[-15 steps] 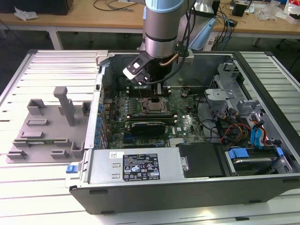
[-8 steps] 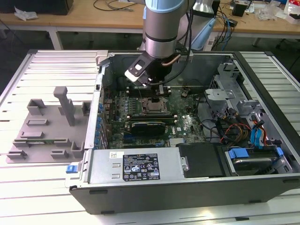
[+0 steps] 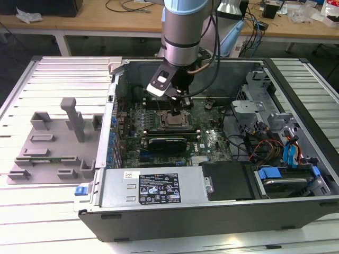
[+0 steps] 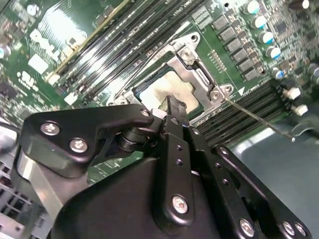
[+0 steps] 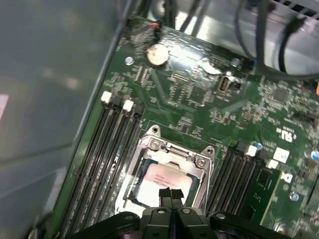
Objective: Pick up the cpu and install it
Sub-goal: 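Close the cpu cover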
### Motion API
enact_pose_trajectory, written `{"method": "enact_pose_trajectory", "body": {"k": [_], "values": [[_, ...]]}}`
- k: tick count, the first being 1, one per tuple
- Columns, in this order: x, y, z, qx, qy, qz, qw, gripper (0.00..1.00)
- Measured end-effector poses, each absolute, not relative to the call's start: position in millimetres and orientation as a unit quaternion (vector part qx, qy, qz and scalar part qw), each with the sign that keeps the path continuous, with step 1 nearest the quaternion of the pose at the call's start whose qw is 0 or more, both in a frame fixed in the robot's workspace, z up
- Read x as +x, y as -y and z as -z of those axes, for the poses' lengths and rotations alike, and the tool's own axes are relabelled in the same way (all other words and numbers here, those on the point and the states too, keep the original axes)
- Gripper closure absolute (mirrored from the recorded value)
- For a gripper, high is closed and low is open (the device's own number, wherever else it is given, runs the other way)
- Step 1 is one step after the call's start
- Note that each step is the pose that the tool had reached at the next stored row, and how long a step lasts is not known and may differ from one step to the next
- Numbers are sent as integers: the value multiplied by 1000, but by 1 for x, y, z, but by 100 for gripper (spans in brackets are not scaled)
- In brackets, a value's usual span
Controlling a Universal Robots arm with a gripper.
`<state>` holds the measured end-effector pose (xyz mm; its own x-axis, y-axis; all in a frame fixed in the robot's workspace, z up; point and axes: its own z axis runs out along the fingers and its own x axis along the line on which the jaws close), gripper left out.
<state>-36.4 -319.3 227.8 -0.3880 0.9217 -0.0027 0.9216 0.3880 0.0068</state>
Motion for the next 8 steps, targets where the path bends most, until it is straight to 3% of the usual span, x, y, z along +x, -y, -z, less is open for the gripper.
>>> {"method": "enact_pose_trajectory", "body": {"k": [8], "values": [[-36,319,-228,465,-885,-2,3,89]]}}
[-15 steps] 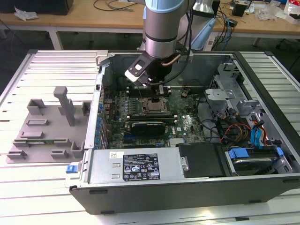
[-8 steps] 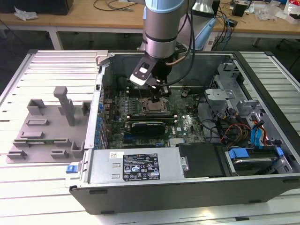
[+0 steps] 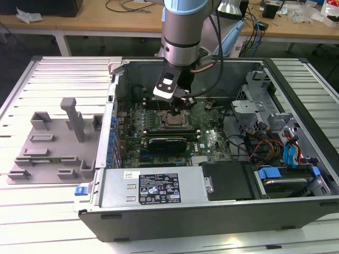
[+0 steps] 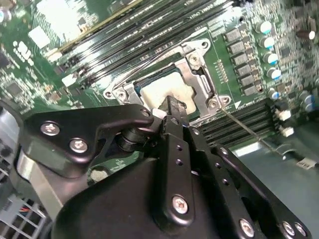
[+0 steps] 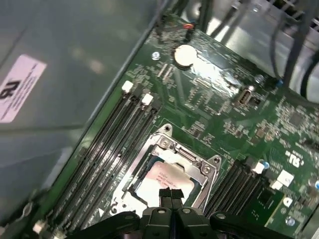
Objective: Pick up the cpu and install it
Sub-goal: 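Close the cpu cover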
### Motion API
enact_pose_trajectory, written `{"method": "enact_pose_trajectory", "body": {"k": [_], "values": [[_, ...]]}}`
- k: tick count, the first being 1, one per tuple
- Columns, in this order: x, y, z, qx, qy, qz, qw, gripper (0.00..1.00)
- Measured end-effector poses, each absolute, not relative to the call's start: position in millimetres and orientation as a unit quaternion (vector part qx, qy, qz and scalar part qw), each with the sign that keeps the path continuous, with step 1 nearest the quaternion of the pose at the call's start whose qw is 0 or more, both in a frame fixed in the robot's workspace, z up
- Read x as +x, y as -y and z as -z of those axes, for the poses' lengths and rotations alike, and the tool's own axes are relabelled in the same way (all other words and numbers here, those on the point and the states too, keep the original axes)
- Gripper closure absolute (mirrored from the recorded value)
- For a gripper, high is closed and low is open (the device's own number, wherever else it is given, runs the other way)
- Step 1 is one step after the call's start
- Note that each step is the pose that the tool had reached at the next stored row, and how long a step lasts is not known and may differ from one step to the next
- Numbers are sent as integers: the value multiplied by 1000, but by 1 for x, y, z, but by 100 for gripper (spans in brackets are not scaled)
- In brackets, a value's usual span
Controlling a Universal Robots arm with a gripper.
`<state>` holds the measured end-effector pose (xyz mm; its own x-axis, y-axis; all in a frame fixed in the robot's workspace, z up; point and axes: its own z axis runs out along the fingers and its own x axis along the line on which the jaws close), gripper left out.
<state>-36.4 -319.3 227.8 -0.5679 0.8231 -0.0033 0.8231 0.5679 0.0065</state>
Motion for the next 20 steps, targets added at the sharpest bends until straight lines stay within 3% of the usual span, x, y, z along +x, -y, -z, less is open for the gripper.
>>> {"method": "enact_pose_trajectory", "body": {"k": [20], "values": [[-36,319,-228,177,-984,-2,3,89]]}}
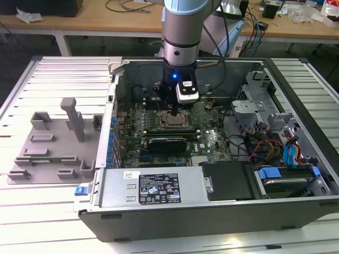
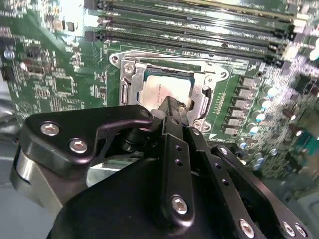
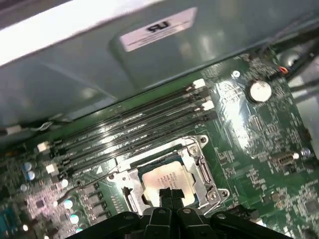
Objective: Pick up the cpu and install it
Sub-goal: 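Close the cpu cover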
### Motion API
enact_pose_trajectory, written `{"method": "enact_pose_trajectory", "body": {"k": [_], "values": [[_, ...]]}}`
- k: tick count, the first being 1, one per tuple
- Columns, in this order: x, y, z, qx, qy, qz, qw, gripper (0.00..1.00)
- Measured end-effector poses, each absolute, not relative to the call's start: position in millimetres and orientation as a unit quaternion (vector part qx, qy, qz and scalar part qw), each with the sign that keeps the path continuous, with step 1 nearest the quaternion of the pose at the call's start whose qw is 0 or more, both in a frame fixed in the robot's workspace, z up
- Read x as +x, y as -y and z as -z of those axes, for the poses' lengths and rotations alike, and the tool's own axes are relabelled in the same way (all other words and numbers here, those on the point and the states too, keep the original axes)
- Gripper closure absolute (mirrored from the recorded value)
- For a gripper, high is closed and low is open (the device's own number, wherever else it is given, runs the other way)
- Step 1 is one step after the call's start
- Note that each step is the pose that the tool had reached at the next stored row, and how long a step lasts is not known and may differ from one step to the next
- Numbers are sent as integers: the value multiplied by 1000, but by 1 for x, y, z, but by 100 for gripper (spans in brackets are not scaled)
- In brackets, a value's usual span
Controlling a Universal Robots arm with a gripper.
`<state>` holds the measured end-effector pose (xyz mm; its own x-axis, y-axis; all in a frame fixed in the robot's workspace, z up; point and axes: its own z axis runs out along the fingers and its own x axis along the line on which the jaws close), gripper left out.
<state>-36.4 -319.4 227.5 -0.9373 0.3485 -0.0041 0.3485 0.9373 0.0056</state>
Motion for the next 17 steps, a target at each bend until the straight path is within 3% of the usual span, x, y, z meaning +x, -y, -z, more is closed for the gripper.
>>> {"method": "enact_pose_trajectory", "body": {"k": [14,17], "values": [[-36,319,-226,-44,-999,-2,2,89],[-41,319,-224,-50,-999,-2,7,89]]}}
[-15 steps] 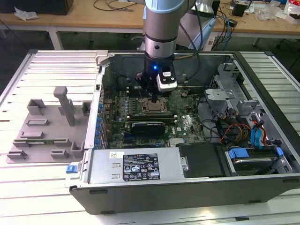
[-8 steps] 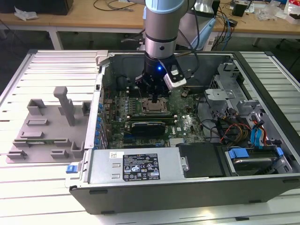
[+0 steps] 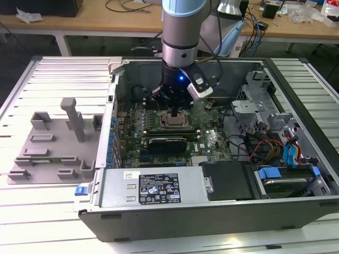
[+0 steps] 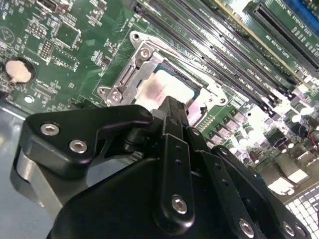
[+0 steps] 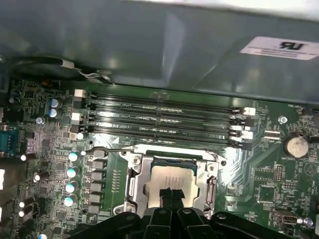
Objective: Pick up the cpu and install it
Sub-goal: 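Close the cpu cover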
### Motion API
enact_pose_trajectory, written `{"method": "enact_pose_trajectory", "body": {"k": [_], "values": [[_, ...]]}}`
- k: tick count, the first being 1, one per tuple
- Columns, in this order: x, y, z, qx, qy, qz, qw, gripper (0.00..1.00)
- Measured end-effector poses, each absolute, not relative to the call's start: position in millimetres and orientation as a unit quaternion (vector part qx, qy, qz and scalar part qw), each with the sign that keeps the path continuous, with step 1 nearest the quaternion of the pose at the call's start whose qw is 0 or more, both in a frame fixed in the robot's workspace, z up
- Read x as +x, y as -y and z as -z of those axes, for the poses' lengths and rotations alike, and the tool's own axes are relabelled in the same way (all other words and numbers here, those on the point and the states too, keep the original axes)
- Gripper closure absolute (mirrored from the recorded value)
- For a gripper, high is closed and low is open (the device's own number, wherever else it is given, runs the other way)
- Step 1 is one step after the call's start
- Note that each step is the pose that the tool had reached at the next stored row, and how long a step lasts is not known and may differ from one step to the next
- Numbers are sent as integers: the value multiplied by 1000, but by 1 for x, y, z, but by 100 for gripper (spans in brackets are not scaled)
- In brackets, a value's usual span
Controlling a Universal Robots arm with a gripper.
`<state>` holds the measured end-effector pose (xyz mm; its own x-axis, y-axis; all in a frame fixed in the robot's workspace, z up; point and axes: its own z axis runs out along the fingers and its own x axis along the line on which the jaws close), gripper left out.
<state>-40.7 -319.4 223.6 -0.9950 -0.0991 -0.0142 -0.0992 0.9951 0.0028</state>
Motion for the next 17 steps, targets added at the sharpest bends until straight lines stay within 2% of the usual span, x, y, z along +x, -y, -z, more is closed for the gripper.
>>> {"method": "enact_pose_trajectory", "body": {"k": [3,17], "values": [[-49,319,-221,-50,-999,-1,11,89],[-69,320,-208,-50,-999,0,11,89]]}}
